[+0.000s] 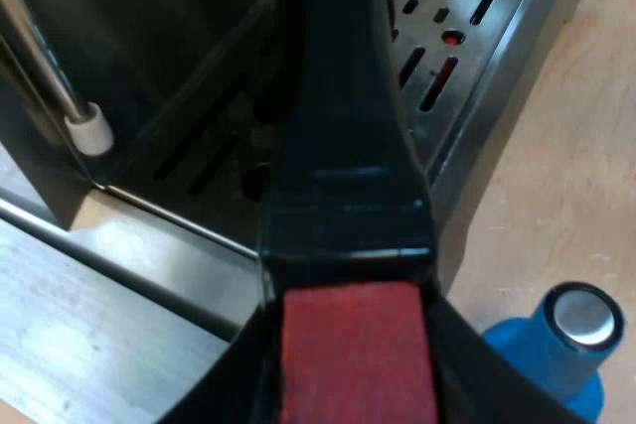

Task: Put the handle in the coffee machine

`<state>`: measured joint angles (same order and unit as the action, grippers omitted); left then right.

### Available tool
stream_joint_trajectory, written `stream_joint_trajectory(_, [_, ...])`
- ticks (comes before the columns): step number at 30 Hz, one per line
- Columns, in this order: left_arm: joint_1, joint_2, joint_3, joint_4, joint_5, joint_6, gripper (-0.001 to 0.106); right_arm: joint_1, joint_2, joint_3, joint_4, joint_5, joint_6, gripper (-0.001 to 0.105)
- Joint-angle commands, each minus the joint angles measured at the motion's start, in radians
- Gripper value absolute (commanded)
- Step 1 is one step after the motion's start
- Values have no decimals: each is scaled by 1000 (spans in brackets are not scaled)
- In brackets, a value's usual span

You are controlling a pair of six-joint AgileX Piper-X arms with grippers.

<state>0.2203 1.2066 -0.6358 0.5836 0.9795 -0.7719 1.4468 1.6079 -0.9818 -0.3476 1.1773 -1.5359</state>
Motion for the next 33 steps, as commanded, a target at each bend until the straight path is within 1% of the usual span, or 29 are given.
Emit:
stream_joint_trajectory(1, [-4,3,-34,3,72,14,0,-4,3,2,-8,6,-14,69])
stream_joint_trajectory(4, [-4,15,-53,34,72,47,0,-4,3,2,-8,6,-14,69])
stream_joint_trajectory(6, [-10,25,-68,72,70,84,0,-4,3,2,-8,6,-14,69])
stream_joint_trajectory(7, [-22,45,-96,144,51,160,0,-4,3,2,-8,6,-14,69])
stream_joint_trajectory(9, [-28,67,-115,180,47,189,0,-4,3,2,-8,6,-14,69])
stream_joint_trajectory(18, [-28,143,-178,189,47,194,0,-4,3,2,-8,6,-14,69])
stream_joint_trajectory(21, [-28,145,-190,205,47,213,0,-4,3,2,-8,6,-14,69])
stream_joint_trajectory(24, [-28,145,-201,205,49,214,0,-4,3,2,-8,6,-14,69])
stream_joint_trajectory(28, [-28,145,-213,205,82,210,0,-4,3,2,-8,6,-14,69])
stream_joint_trajectory(33, [-28,145,-214,200,84,209,0,-4,3,2,-8,6,-14,69])
